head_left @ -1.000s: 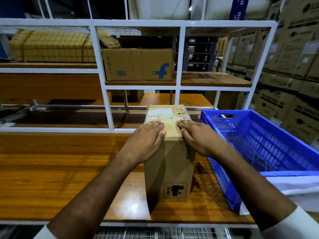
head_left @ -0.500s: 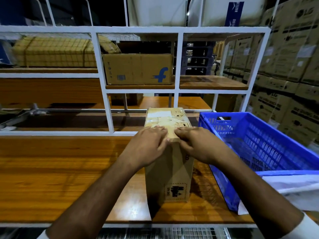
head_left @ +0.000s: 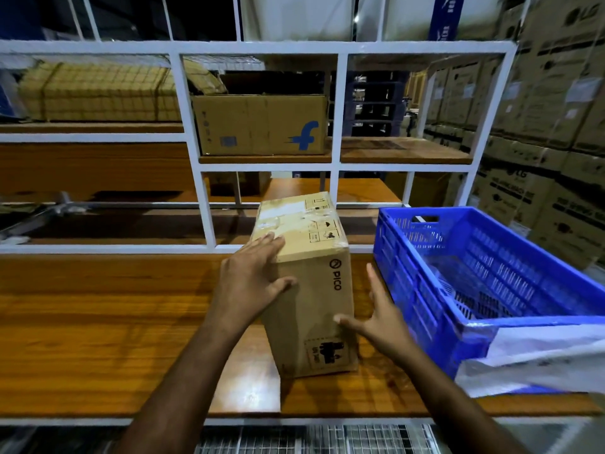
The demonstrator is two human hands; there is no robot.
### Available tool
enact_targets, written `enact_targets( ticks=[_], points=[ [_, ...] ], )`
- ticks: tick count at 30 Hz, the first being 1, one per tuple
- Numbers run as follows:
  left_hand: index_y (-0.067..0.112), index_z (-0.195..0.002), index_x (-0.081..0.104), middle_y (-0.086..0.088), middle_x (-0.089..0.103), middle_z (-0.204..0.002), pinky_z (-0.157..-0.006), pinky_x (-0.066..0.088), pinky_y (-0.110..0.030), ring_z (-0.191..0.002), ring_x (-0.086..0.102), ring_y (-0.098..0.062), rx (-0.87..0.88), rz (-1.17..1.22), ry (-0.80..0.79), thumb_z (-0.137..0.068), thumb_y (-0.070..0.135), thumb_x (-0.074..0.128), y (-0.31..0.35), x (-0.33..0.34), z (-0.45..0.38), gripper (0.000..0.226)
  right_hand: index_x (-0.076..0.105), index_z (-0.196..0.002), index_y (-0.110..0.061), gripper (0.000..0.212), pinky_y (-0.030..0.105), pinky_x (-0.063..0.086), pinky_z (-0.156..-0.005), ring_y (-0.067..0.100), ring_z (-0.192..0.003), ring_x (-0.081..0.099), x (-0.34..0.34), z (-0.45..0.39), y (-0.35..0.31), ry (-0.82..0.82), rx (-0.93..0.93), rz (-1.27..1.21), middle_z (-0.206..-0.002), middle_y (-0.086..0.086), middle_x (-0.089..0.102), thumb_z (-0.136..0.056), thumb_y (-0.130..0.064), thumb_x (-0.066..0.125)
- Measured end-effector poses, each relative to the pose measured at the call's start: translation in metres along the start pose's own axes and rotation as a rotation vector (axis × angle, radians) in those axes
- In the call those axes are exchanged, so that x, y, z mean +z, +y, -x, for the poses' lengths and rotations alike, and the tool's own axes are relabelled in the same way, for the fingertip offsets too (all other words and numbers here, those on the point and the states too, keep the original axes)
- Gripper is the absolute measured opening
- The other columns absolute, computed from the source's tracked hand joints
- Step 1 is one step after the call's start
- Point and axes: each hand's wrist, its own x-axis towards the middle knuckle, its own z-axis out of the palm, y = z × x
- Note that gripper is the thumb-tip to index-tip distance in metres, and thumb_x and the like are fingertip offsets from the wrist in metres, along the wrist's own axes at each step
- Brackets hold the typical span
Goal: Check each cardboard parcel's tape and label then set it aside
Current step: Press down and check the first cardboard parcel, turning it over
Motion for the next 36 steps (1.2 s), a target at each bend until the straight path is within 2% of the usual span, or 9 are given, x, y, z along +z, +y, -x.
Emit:
enact_targets(
  ticks=[3,7,10,15,19,23,27,31,36],
  points=[
    [0.027,-0.140,0.053,0.006,0.049,-0.146,-0.107,0.022,-0.021,-0.136,0.043,-0.010,0.008,0.078,0.026,-0.070,0.037,0.086,-0.002,0.003,0.000,0.079,0.007,-0.155,-0.046,0.118,0.044,0.041,-0.112,0.007,-0.136,0.042,0.017,0.002,0.019,-0.113,-0.046,0.026,-0.148,-0.025,0.040,-0.066,-0.061,0.083],
    [0.021,-0.129,0.063,0.000,0.058,-0.137,-0.103,0.044,-0.025,-0.126,0.050,-0.008,-0.044,0.273,0.105,-0.068,0.025,0.088,-0.004,0.008,0.004,0.066,0.026,-0.154,-0.037,0.091,0.030,0.054,-0.097,-0.009,-0.112,0.054,0.016,-0.007,-0.001,0.024,-0.135,0.109,-0.129,-0.021,0.061,-0.079,-0.047,0.076],
    [0.018,-0.121,0.068,-0.003,0.063,-0.130,-0.089,0.045,-0.012,-0.117,0.052,-0.004,-0.060,0.338,0.178,-0.068,0.021,0.087,-0.011,0.007,0.005,0.056,0.020,-0.155,-0.038,0.090,0.026,0.055,-0.092,-0.002,-0.112,0.058,0.012,-0.007,-0.014,0.059,-0.192,0.219,-0.130,-0.014,0.063,-0.081,-0.050,0.070],
    [0.015,-0.118,0.069,0.001,0.066,-0.125,-0.092,0.052,-0.020,-0.118,0.059,-0.007,-0.107,0.411,0.251,-0.068,0.023,0.086,-0.030,0.007,0.017,0.053,0.016,-0.154,-0.036,0.086,0.024,0.058,-0.082,0.008,-0.096,0.069,0.015,-0.002,-0.019,0.141,-0.326,0.401,-0.126,-0.004,0.067,-0.087,-0.042,0.070],
    [0.018,-0.121,0.067,0.009,0.062,-0.129,-0.088,0.054,-0.020,-0.120,0.056,-0.004,-0.212,0.416,0.274,-0.073,0.022,0.083,-0.046,0.016,0.037,0.051,0.029,-0.146,-0.032,0.076,0.041,0.059,-0.088,0.018,-0.109,0.067,0.021,-0.007,-0.028,0.223,-0.437,0.358,-0.133,0.003,0.062,-0.085,-0.031,0.074],
    [0.028,-0.133,0.046,0.000,0.060,-0.133,-0.073,0.056,-0.019,-0.117,0.062,-0.018,-0.258,0.335,0.114,-0.078,0.023,0.080,-0.055,0.015,0.051,0.065,0.051,-0.141,-0.027,0.058,0.041,0.054,-0.097,0.011,-0.121,0.060,0.039,-0.014,-0.042,0.237,-0.545,0.369,-0.133,-0.004,0.062,-0.087,-0.026,0.073],
    [0.057,-0.146,-0.013,-0.006,0.058,-0.136,-0.071,0.058,-0.036,-0.109,0.066,-0.022,-0.218,0.114,-0.173,-0.083,0.015,0.076,-0.061,0.017,0.055,0.118,0.048,-0.143,-0.035,0.050,0.043,0.047,-0.105,0.013,-0.132,0.051,0.070,-0.015,-0.049,0.073,-0.575,0.563,-0.143,-0.008,0.054,-0.095,-0.029,0.062],
    [0.058,-0.148,0.010,-0.005,0.060,-0.135,-0.079,0.057,-0.028,-0.112,0.063,-0.015,-0.243,0.167,-0.236,-0.085,0.008,0.072,-0.081,0.039,0.072,0.101,0.044,-0.143,-0.036,0.051,0.050,0.050,-0.100,0.021,-0.133,0.050,0.093,-0.018,-0.038,-0.010,-0.542,0.747,-0.147,-0.005,0.051,-0.096,-0.026,0.061],
    [0.063,-0.143,0.013,-0.004,0.069,-0.115,-0.070,0.058,-0.023,-0.091,0.060,-0.001,-0.320,0.232,-0.232,-0.086,0.011,0.073,-0.105,0.065,0.098,0.098,0.050,-0.140,-0.033,0.048,0.038,0.045,-0.107,0.010,-0.132,0.049,0.089,-0.019,-0.022,-0.074,-0.559,0.729,-0.144,-0.008,0.054,-0.094,-0.022,0.062]
  ],
)
